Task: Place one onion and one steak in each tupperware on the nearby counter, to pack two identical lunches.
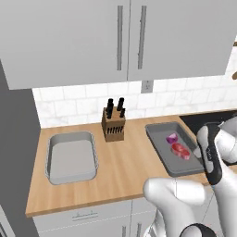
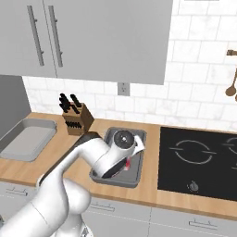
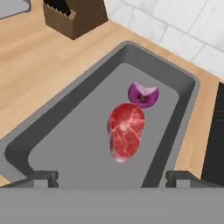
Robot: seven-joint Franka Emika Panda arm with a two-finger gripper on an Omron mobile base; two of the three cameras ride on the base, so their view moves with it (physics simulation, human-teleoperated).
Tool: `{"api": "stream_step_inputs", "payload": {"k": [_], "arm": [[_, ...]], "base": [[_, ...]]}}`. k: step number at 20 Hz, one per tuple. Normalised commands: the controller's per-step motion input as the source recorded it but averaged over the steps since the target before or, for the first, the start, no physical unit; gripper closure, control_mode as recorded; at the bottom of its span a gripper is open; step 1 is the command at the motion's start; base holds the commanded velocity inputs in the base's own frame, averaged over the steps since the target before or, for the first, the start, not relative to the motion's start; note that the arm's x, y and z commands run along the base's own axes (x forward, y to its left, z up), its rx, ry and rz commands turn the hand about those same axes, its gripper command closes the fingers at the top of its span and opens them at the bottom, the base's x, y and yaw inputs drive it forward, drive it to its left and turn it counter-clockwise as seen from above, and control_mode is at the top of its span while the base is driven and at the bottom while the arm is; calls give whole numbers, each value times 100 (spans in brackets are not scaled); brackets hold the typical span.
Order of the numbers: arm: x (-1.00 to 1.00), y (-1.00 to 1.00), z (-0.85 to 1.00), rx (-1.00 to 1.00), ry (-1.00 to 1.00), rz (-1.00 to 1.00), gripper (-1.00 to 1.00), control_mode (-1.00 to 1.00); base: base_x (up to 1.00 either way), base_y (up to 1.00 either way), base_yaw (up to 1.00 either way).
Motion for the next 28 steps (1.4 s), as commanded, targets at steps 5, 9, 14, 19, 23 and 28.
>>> {"api": "stream_step_inputs", "payload": {"k": [5,9,14,19,23,28], "arm": [[-14,81,96,-11,-15,-1,-100,-100],[1,69,58,4,0,-28,-100,-100],[-5,46,88,28,0,-57,-100,-100],[-22,20,17,39,-2,-49,-100,-100],[-54,-12,-1,46,-5,-12,-100,-100],[-67,24,-20,1,-17,11,-100,-100]], "base": [[0,0,0],[0,0,0],[0,0,0],[0,0,0],[0,0,0],[0,0,0]]}}
